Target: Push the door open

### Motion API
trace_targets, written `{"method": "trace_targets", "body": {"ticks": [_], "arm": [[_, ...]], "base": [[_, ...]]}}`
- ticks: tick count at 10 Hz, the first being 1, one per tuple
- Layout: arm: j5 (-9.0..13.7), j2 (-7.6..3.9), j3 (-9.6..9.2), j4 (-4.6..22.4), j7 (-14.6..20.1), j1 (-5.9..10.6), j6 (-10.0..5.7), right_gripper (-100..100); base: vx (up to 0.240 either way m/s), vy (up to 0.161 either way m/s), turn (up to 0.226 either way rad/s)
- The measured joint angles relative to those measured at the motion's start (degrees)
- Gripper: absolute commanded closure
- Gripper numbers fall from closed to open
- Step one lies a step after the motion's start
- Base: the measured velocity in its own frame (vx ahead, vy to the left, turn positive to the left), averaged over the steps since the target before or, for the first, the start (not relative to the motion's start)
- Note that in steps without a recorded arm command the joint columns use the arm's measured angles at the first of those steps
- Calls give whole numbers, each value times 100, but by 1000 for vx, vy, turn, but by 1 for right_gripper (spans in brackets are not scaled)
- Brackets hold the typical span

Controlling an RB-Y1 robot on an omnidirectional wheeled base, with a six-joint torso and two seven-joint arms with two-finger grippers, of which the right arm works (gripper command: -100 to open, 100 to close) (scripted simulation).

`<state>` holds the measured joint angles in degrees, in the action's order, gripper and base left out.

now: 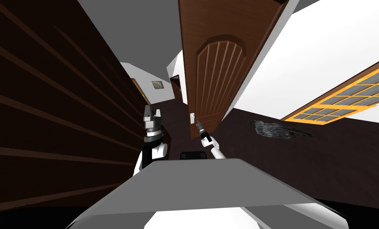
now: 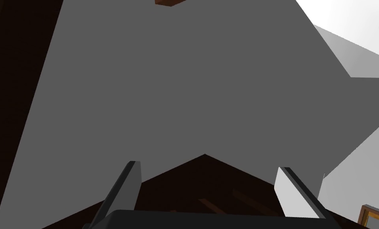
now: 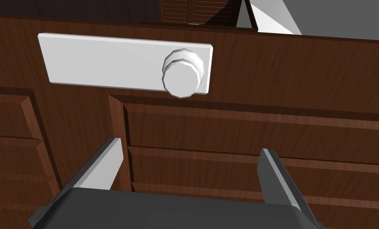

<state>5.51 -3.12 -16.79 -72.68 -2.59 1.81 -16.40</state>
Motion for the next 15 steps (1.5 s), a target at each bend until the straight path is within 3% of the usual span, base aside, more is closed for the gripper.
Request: {"method": "trace_targets", "body": {"ticks": [4, 7, 8, 13, 15], "arm": [[-8, -19, 67, 128, -11, 85, -79, -100], [-17, 38, 120, 204, -26, 130, -135, -100], [-18, 42, 121, 207, -27, 134, -140, 100], [-21, 37, 114, 215, -31, 121, -126, 100], [0, 36, 46, 206, -53, 71, -93, 100]], "base": [[201, 55, 24], [167, 68, 15], [-13, -5, -5], [-18, -8, 1], [158, 36, -208]]}}
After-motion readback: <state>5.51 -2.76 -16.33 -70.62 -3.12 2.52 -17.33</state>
